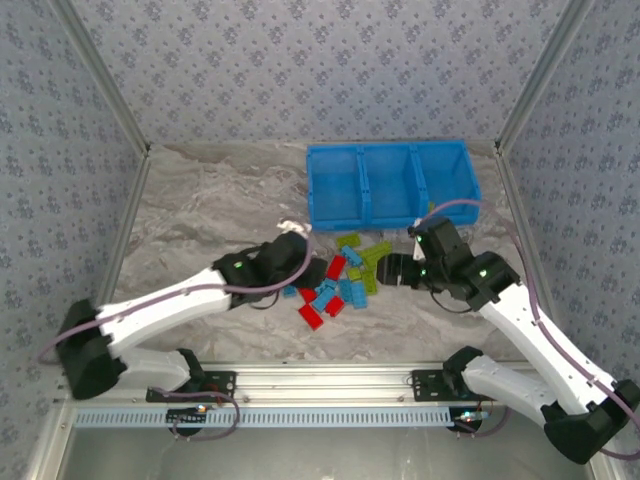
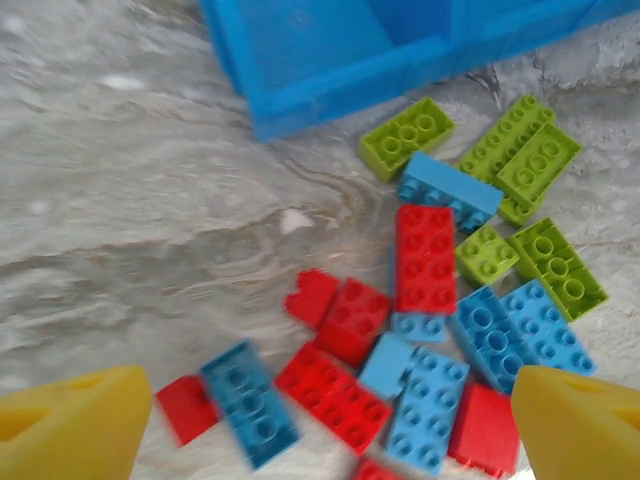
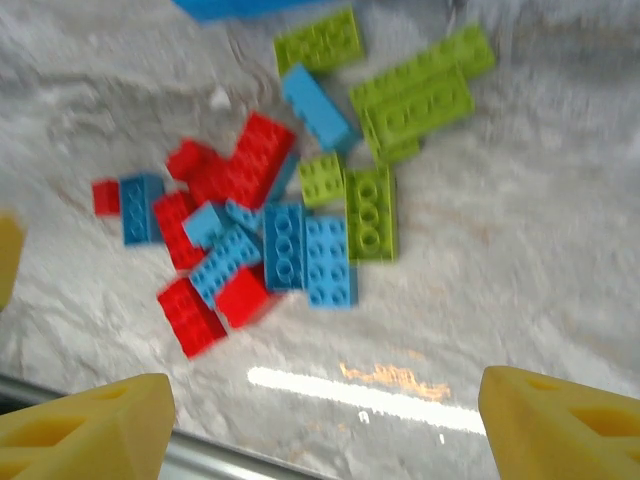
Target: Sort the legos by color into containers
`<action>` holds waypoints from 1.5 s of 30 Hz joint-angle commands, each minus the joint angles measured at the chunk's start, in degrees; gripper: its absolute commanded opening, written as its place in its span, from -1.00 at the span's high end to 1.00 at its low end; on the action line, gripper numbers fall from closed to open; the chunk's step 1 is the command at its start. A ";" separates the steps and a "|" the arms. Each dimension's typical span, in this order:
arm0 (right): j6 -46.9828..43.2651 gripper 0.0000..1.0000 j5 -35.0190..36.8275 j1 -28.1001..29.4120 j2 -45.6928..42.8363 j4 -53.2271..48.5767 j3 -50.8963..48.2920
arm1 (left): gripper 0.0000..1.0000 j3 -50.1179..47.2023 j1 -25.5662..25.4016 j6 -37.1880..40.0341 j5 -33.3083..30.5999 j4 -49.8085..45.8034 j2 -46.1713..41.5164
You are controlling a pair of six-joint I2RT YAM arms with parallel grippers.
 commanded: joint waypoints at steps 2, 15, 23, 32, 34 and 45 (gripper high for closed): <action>5.61 -0.67 3.81 1.86 -4.23 -4.91 -3.05 | -0.72 8.55 3.31 -5.21 11.42 -0.75 12.41; 6.68 -0.74 6.54 2.04 -6.65 -5.08 -5.23 | -0.09 21.68 4.50 -3.31 16.62 -3.09 34.62; 6.68 -0.76 7.09 2.06 -6.69 -5.26 -5.03 | 0.43 21.97 4.52 -3.36 16.55 -3.62 35.34; 6.68 -0.78 8.37 2.10 -7.36 -4.97 -4.22 | 0.52 27.87 5.15 0.44 6.75 -6.28 26.26; 6.68 -0.78 8.41 2.10 -7.33 -4.60 -4.17 | 0.52 31.68 7.11 1.71 3.97 -6.56 27.76; 7.98 -0.79 8.57 2.11 -9.17 -4.98 -4.31 | 0.53 59.62 16.50 9.55 4.92 -6.02 50.11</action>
